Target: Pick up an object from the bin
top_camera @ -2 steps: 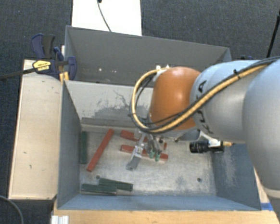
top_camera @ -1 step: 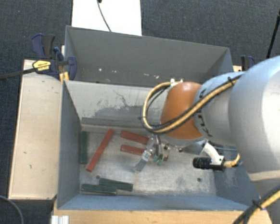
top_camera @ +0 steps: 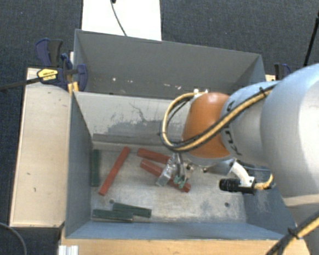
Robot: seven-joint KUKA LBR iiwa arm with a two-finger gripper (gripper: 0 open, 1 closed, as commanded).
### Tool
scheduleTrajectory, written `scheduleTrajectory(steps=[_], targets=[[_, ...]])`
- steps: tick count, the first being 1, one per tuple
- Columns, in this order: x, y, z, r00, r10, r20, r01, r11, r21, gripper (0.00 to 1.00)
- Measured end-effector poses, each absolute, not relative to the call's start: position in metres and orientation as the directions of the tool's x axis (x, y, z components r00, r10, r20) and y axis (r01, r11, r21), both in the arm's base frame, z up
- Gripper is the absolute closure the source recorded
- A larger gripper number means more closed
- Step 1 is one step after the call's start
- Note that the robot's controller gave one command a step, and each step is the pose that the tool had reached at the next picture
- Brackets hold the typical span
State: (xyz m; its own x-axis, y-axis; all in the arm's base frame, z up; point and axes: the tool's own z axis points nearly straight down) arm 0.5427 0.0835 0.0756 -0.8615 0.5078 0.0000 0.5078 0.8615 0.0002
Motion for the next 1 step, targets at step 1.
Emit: scheduleTrajectory(steps=[1], targets=[[0.5671,0.0741,0.2363,-0.868,0.497,-0.009,0.497,0.868,0.007,1.0]])
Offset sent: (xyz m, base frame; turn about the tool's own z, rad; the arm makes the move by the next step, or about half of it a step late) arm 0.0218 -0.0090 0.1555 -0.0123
